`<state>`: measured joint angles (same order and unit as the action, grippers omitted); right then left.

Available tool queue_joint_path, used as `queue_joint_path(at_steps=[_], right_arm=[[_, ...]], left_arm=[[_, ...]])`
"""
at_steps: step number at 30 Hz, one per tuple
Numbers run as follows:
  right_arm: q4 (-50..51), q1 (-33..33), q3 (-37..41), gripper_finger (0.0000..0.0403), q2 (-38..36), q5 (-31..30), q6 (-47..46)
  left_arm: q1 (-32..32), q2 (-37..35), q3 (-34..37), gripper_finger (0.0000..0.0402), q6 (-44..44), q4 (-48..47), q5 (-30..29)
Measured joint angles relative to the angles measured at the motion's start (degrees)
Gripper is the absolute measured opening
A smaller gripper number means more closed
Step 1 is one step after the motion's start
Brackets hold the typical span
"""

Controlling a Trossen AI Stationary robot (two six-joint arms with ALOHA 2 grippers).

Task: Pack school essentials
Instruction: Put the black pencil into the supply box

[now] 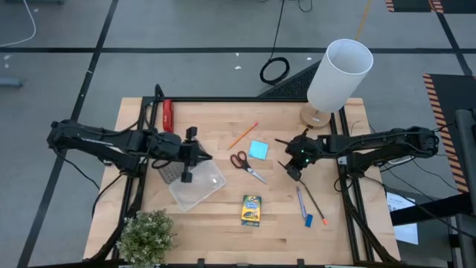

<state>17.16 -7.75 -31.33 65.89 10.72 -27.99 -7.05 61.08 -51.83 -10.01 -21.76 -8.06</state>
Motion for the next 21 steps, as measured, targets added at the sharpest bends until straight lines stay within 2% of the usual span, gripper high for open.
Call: queue_joint_path(at_steps=[10,13,16,21], right_arm=[[-5.15,0.00,-0.04,0.0008,-1.02,0.05,1.94],[-6.92,0.00,-0.04,0.0008,-2.41,0.06,2.54],[-8.02,0.00,-0.04,0.0008,-4.03,0.02,3.25],[-10.95,0.00,-0.04,0.0008,-6.57,-0.02,4.40]], left_arm=[[2.14,5.03,0.04,0.0022,-1.78,4.31,0.61],[3.51,6.22,0.04,0.0026,-1.78,4.55,2.55],[4.51,7.55,0.04,0.0047,-1.67,6.05,4.41],[5.29,10.58,0.04,0.0104,-1.52,9.18,5.05]])
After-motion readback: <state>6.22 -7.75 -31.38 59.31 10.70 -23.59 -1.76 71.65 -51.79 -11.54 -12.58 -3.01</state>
